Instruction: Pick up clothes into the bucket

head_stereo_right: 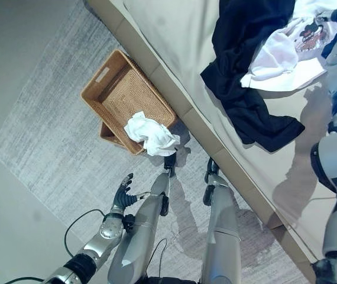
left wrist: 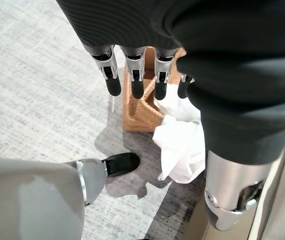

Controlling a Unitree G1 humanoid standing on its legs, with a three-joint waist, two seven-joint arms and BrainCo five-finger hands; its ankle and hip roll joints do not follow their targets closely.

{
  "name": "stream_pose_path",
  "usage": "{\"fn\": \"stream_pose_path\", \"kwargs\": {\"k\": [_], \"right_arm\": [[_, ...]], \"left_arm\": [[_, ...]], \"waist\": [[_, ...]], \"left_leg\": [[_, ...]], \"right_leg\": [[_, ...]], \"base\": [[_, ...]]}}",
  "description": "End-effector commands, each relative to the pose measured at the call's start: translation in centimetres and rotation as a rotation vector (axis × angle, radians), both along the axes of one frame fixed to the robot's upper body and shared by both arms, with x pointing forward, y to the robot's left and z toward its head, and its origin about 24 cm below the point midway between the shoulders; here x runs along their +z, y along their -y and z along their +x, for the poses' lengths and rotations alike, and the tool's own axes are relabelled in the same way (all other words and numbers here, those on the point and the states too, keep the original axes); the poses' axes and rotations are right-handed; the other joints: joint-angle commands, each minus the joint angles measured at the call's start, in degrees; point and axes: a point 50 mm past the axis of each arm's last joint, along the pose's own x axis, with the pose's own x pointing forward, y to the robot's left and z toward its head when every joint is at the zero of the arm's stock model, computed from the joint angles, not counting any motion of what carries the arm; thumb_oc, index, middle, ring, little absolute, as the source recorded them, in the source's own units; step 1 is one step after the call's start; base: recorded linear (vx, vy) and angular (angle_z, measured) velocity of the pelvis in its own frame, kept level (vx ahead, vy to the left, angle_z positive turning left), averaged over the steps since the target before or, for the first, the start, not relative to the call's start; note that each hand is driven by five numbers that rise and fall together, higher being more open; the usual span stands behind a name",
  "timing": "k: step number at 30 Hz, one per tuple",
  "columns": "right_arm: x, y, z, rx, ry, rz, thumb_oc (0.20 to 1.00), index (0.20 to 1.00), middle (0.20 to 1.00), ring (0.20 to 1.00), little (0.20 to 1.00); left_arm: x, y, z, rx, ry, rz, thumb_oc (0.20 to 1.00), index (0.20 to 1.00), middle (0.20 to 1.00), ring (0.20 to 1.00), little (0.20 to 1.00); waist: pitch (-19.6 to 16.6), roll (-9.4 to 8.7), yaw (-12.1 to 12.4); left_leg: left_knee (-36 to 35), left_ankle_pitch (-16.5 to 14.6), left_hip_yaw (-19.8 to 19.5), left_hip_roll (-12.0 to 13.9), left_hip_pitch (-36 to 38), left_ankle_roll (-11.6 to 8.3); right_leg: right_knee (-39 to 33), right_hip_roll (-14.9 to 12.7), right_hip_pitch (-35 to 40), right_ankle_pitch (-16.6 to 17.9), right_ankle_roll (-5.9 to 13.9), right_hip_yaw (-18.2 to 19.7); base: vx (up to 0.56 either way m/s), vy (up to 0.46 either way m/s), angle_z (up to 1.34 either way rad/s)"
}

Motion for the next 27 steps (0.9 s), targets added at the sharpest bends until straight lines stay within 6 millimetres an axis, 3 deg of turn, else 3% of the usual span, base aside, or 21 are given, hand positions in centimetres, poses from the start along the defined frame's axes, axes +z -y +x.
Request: {"fn": "stream_pose_path", "kwargs": {"k": [1,4,8,11,12,13,17,27], "right_arm": [[3.0,1.9,-2.4,-0.085,0.012,-0.059,1.000,1.000,1.000,1.000,1.000],[1.9,3.5,-2.6,-0.137,-0.122,-0.043,1.000,1.000,1.000,1.000,1.000],[1.5,3.9,-2.7,-0.129,-0.165,-0.003,1.000,1.000,1.000,1.000,1.000],[0.3,4.6,-2.6,-0.111,-0.207,0.060,0.467,0.467,0.467,0.467,0.467],[0.3,4.5,-2.5,-0.103,-0.208,0.060,0.256,0.256,0.256,0.256,0.256],[0.3,4.3,-2.4,-0.089,-0.196,0.070,0.200,0.200,0.200,0.200,0.200],[-0.3,4.1,-1.9,-0.054,-0.189,0.097,0.200,0.200,0.200,0.200,0.200],[1.8,1.4,-1.3,0.088,-0.064,0.084,0.200,0.200,0.200,0.200,0.200]], "left_arm": [[0.2,-0.7,0.4,0.018,0.000,-0.020,1.000,1.000,1.000,1.000,1.000],[0.2,-0.4,0.3,-0.006,-0.007,-0.044,1.000,1.000,1.000,1.000,1.000],[0.4,-0.4,0.5,-0.013,-0.011,-0.066,1.000,1.000,1.000,1.000,1.000],[0.3,-0.2,0.6,-0.029,-0.028,-0.085,1.000,1.000,1.000,1.000,1.000],[0.2,-0.2,0.6,-0.027,-0.031,-0.088,1.000,1.000,1.000,1.000,1.000],[0.3,-0.1,0.7,-0.026,-0.031,-0.092,1.000,1.000,1.000,1.000,1.000],[0.1,-0.1,0.7,-0.020,-0.043,-0.100,1.000,1.000,1.000,1.000,1.000],[0.2,-0.9,0.9,-0.005,-0.037,-0.078,1.000,1.000,1.000,1.000,1.000]], "waist": [[0.6,-0.43,0.2],[0.6,0.04,0.5],[0.6,0.21,0.7],[0.6,0.40,0.9],[0.6,0.34,0.9],[0.6,0.28,0.8],[0.6,0.17,0.9],[0.6,-1.78,0.1]], "left_leg": [[3.3,-4.7,-5.1,1.7,1.4,-1.96],[2.8,-4.0,-5.6,1.5,0.9,-2.08],[2.4,-3.7,-5.7,1.4,0.7,-2.13],[2.2,-3.5,-6.0,1.2,0.5,-2.12],[2.1,-3.4,-6.1,1.2,0.5,-2.14],[2.1,-3.4,-6.1,1.2,0.4,-2.11],[2.1,-3.4,-6.2,1.1,0.5,-2.06],[4.3,-4.6,-6.0,0.9,2.2,-2.36]], "right_leg": [[-2.0,-1.6,3.7,-0.9,4.02,-1.8],[-1.5,-1.8,3.0,-1.1,3.90,-2.2],[-1.0,-2.1,2.4,-1.3,3.76,-2.3],[-0.8,-2.4,2.2,-1.6,3.53,-2.6],[-0.9,-2.4,2.2,-1.6,3.53,-2.7],[-0.8,-2.4,2.0,-1.6,3.53,-2.7],[-1.0,-2.4,2.1,-1.5,3.49,-2.5],[-1.4,-2.3,5.3,-1.4,3.49,-2.7]], "base": [[0.00,0.000,0.00],[-0.02,-0.035,0.03],[-0.01,-0.009,0.05],[-0.01,-0.018,0.05],[-0.01,-0.026,0.05],[-0.01,-0.012,0.06],[-0.01,-0.003,0.03],[-0.01,-0.002,0.00]]}}
